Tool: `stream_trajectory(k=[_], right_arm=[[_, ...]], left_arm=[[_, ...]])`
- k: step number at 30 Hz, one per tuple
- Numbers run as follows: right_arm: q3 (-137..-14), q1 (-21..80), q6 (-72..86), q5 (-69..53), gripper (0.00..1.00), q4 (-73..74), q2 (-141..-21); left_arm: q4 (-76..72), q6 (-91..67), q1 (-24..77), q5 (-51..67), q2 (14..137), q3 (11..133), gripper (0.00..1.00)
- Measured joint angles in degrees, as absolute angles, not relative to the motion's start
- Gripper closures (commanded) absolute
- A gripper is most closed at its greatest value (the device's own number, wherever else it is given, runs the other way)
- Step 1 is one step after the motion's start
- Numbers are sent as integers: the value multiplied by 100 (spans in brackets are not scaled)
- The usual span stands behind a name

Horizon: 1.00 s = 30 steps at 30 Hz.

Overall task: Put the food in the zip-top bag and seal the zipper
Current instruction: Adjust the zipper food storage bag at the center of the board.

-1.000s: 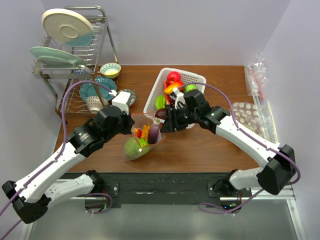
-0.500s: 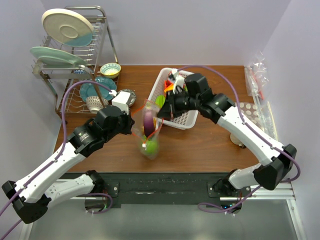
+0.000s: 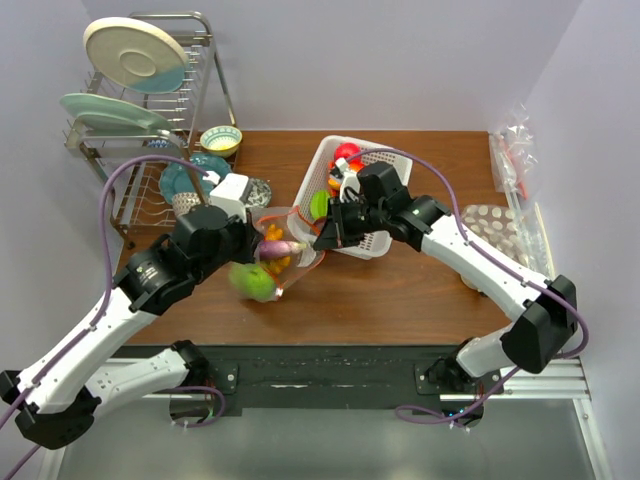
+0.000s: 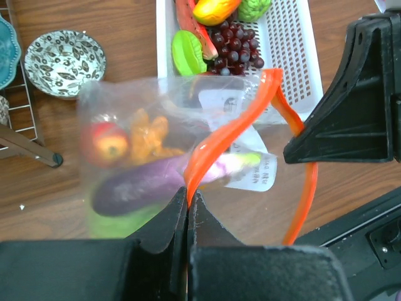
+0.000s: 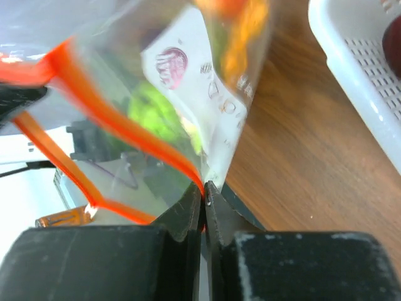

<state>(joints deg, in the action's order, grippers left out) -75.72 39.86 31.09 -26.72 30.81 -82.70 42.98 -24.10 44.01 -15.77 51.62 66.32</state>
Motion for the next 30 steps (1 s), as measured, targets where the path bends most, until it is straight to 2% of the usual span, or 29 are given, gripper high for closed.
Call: stream_trajectory(k=[1, 3, 6, 8, 9, 10, 21, 30], right_arm=[[-7555, 3986, 3153, -2681, 48, 3081, -8291], [-7550, 3986, 3192, -2779, 37, 2995, -8296], [-7550, 3986, 3183, -2832, 29, 2840, -8278], [-7550, 3986, 3188, -2779, 20, 2816, -8276], [-7550, 3986, 3186, -2746, 13, 2821, -8274], [-7550, 3981, 3175, -2663, 1, 2823, -8274], [-7188, 3406, 3183, -1444, 1, 2799, -7513], [-6853, 2550, 3723, -742, 1, 1957, -7889]], left_arm=[[4298, -2392, 4401, -1599, 5162, 6632, 100], [4327, -2366, 4401, -1664, 5162, 6632, 100], [4335, -2327, 4401, -1756, 5144, 6517, 100], [4298, -2322, 4401, -1785, 5135, 6324, 100], [4283, -2324, 4401, -1791, 5140, 6217, 100], [4272, -2324, 4401, -1800, 5146, 6112, 100], [3907, -2329, 4401, -2014, 4886, 5688, 100], [3721, -2290, 4401, -2086, 4851, 5673, 100]])
